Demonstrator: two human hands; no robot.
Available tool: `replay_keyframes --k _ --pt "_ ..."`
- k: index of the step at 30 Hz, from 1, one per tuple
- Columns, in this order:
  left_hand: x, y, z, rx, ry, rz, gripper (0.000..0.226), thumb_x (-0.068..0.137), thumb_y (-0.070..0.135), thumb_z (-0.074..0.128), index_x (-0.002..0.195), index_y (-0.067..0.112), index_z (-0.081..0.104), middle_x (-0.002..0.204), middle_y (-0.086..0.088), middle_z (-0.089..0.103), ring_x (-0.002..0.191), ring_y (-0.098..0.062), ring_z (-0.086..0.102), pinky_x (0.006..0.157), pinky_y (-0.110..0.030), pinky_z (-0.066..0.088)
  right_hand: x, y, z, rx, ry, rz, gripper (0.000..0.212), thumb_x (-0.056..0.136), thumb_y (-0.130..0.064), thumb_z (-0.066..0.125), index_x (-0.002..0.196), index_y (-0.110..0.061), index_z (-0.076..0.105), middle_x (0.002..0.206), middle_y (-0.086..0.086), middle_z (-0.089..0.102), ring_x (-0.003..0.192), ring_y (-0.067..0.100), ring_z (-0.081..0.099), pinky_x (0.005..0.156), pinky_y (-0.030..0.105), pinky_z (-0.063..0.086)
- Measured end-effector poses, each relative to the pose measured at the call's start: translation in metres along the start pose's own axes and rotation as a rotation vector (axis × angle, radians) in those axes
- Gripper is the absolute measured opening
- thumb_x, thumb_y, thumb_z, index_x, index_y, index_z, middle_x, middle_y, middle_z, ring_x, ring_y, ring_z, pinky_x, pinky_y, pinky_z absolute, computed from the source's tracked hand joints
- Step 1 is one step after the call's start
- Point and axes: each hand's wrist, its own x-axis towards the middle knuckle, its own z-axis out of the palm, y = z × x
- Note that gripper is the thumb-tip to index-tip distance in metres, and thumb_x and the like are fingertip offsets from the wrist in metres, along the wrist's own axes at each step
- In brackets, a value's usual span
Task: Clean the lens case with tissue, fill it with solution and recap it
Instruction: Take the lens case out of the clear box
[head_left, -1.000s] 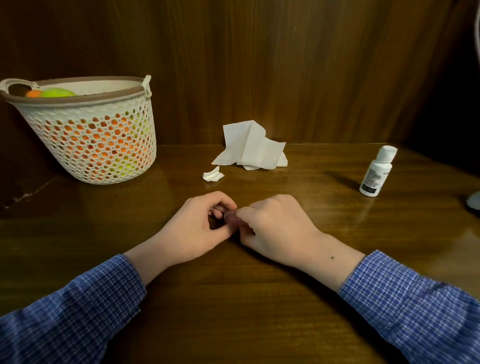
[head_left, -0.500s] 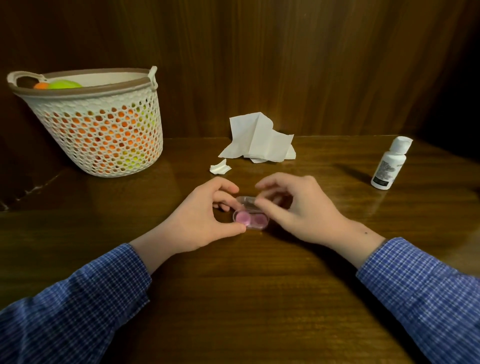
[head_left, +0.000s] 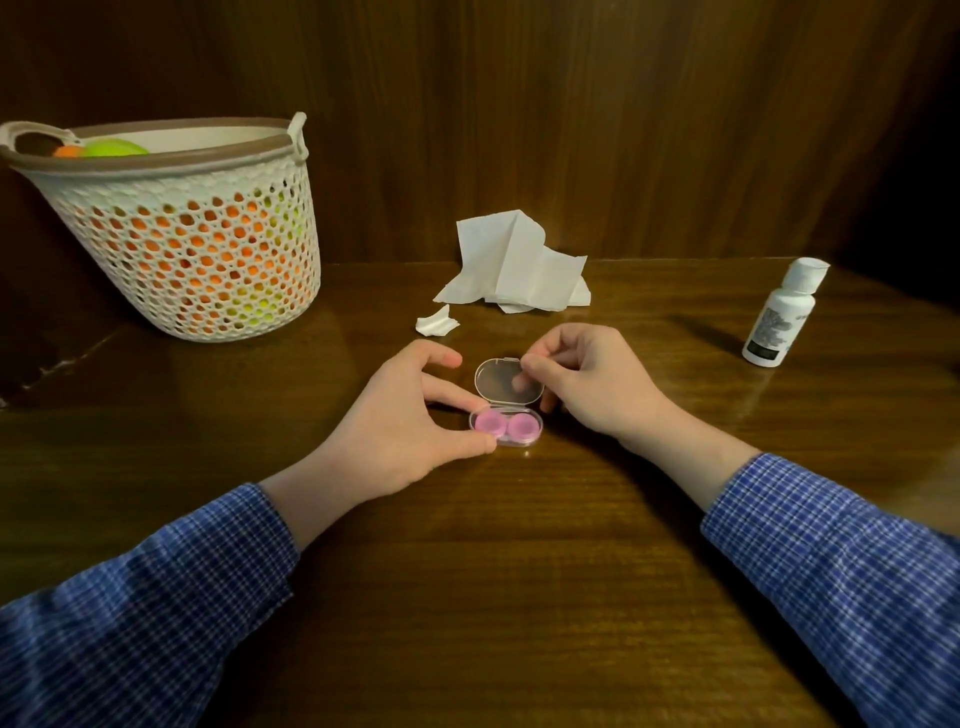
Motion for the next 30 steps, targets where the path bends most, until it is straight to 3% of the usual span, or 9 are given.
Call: replay_keyframes --k 4,7,11,16,19,22,27,30 --pt "-0.001 0.002 -0.001 -0.004 0.009 -0.01 0.082 0.065 0.045 0.092 0.136 0.03 0.056 0.091 0.038 0.066 0.105 0.009 0.056 0.099 -0.02 0.028 -0.003 -0.002 -0.001 0.024 0.012 -0.034 0.007 0.096 -0.021 0.07 0.09 -0.025 0.07 0.084 -0.008 0.078 0.06 0.008 0.069 0.053 0.014 0.051" --pt "-0.002 0.002 -0.001 -0.008 0.004 -0.01 0.085 0.063 0.045 0.092 0.138 0.03 0.055 0.089 0.043 0.064 0.106 0.01 0.057 0.099 -0.021 0.028 -0.015 -0.004 -0.002 -0.025 0.091 -0.138 0.012 0.09 -0.025 0.076 0.096 -0.031 0.067 0.092 -0.011 0.071 0.075 0.01 0.069 0.063 0.019 0.058" --pt "-0.002 0.003 -0.002 -0.034 0.002 -0.019 0.092 0.062 0.044 0.093 0.141 0.031 0.048 0.103 0.025 0.073 0.114 0.001 0.06 0.102 -0.026 0.033 -0.041 -0.006 -0.003 -0.132 0.033 -0.275 0.012 0.086 -0.031 0.076 0.09 -0.037 0.067 0.09 -0.016 0.066 0.08 0.004 0.064 0.065 0.013 0.052" --pt "-0.005 0.006 -0.001 -0.017 0.014 -0.025 0.076 0.062 0.046 0.093 0.129 0.032 0.06 0.106 0.032 0.061 0.121 -0.001 0.057 0.102 -0.027 0.036 -0.042 -0.006 -0.004 -0.234 -0.025 -0.178 0.004 0.085 -0.043 0.073 0.085 -0.039 0.071 0.083 -0.017 0.068 0.085 0.0 0.062 0.062 0.015 0.052" --pt "-0.006 0.006 -0.002 -0.03 -0.001 0.002 0.051 0.064 0.046 0.092 0.106 0.044 0.063 0.129 0.023 0.062 0.126 -0.004 0.054 0.106 -0.031 0.039 -0.04 -0.005 -0.001 -0.278 -0.038 -0.164 0.007 0.085 -0.045 0.074 0.089 -0.039 0.074 0.086 -0.018 0.068 0.083 -0.001 0.062 0.059 0.015 0.05" --pt "-0.006 0.007 -0.003 -0.04 -0.006 0.029 0.041 0.066 0.044 0.092 0.098 0.046 0.065 0.134 0.02 0.06 0.128 -0.005 0.052 0.111 -0.039 0.041 -0.039 -0.005 0.0 -0.329 -0.04 -0.173 0.019 0.086 -0.047 0.073 0.099 -0.035 0.077 0.087 -0.02 0.066 0.084 -0.004 0.06 0.06 0.013 0.045" --pt "-0.007 0.007 -0.002 -0.064 -0.019 0.039 0.076 0.067 0.043 0.092 0.132 0.04 0.053 0.112 0.022 0.073 0.117 0.0 0.06 0.111 -0.034 0.038 -0.04 -0.007 0.0 -0.338 -0.046 -0.184 0.021 0.084 -0.048 0.074 0.098 -0.033 0.078 0.086 -0.019 0.065 0.09 -0.009 0.057 0.06 0.013 0.045" --pt "-0.008 0.007 -0.003 -0.079 -0.021 0.053 0.078 0.067 0.042 0.092 0.134 0.04 0.052 0.102 0.024 0.075 0.111 0.003 0.062 0.113 -0.037 0.04 -0.04 -0.007 0.0 -0.305 -0.049 -0.169 0.013 0.082 -0.045 0.079 0.09 -0.036 0.075 0.088 -0.019 0.066 0.088 -0.005 0.059 0.059 0.012 0.049"
